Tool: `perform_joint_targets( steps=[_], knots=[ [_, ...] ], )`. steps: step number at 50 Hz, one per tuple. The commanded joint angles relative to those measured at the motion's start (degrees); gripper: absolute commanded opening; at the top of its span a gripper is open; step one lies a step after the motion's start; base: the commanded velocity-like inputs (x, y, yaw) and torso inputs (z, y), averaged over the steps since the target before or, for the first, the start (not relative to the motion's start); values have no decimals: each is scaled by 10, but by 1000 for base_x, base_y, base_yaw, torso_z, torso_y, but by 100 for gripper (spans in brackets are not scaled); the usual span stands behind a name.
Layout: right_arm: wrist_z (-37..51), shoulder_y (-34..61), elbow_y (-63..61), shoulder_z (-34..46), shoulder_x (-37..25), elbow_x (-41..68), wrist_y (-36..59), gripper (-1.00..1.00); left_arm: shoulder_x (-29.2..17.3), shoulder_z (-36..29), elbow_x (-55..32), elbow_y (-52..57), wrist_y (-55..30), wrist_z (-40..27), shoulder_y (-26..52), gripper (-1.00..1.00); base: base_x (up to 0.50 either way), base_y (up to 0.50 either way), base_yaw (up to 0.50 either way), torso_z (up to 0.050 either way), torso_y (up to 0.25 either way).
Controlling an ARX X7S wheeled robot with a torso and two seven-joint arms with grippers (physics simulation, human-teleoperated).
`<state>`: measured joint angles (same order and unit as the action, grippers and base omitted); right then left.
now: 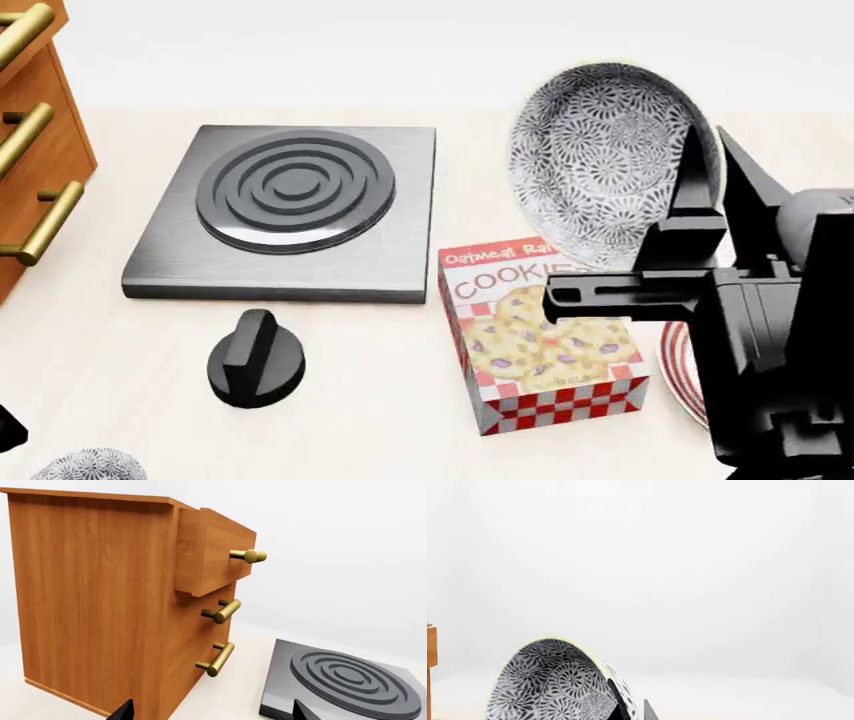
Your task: Pick the akita bowl from table center and place it on the plate.
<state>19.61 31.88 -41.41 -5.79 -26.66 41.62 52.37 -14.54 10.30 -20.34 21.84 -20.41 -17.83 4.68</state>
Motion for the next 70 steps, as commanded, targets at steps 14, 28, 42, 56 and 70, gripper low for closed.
perform_joint_targets(
  steps=[14, 28, 42, 56, 70],
  knots=[
    [41, -16, 59, -134, -8, 34, 14, -100, -4, -4, -6, 2, 2, -4, -2, 100, 0, 0, 0, 0, 1],
    [44, -8, 152, -223, 32, 161, 73, -100, -6, -7, -8, 6, 2, -7, -7, 100, 0, 0, 0, 0, 0],
    [67, 0, 160, -224, 26, 186, 103, -100, -9, -9, -11, 7, 3, -10, -7, 100, 0, 0, 0, 0, 1],
    [223, 109, 381, -374, 51, 382, 158, -100, -7, -3, -21, 4, 4, -15, -3, 100, 0, 0, 0, 0, 0],
    [333, 170, 520, -365, 32, 368, 172, -100, -3, 4, -33, 0, 23, -9, -9, 100, 0, 0, 0, 0, 1]
  ],
)
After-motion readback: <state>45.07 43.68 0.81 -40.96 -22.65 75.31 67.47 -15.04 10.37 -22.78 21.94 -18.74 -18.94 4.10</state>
